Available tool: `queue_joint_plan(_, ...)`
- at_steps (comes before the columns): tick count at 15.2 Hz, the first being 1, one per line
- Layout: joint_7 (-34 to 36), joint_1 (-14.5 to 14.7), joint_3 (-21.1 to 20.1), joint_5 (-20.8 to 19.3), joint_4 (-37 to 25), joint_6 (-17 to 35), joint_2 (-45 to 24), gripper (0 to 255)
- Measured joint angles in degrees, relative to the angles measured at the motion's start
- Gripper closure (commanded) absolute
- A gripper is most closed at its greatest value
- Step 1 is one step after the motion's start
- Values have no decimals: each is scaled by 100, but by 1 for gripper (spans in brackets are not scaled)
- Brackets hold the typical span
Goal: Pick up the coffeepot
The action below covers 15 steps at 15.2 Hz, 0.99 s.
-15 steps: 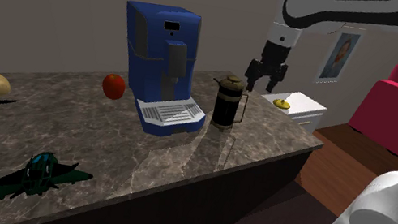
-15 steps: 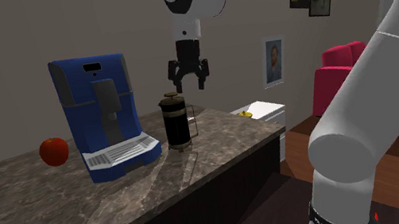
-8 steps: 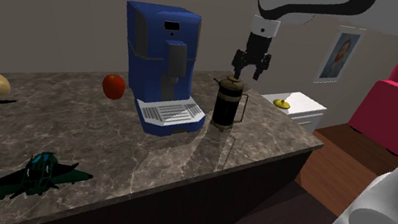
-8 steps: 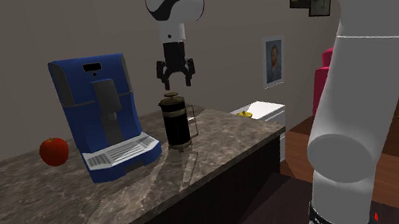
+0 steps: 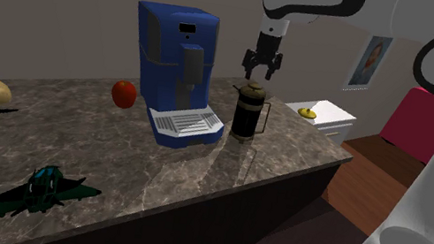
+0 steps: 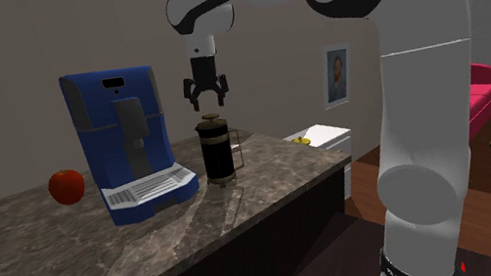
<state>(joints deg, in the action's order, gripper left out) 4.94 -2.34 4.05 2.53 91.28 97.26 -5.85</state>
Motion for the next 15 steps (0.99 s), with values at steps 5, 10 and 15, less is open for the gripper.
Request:
queue_joint_plan(5, -5, 6, -5, -1, 349, 358, -9, 0)
queue_joint_plan(10, -7, 6, -4, 0, 427, 431, 6, 255)
queue_joint_plan(15, -5, 6, -4, -1, 432, 434, 10, 255)
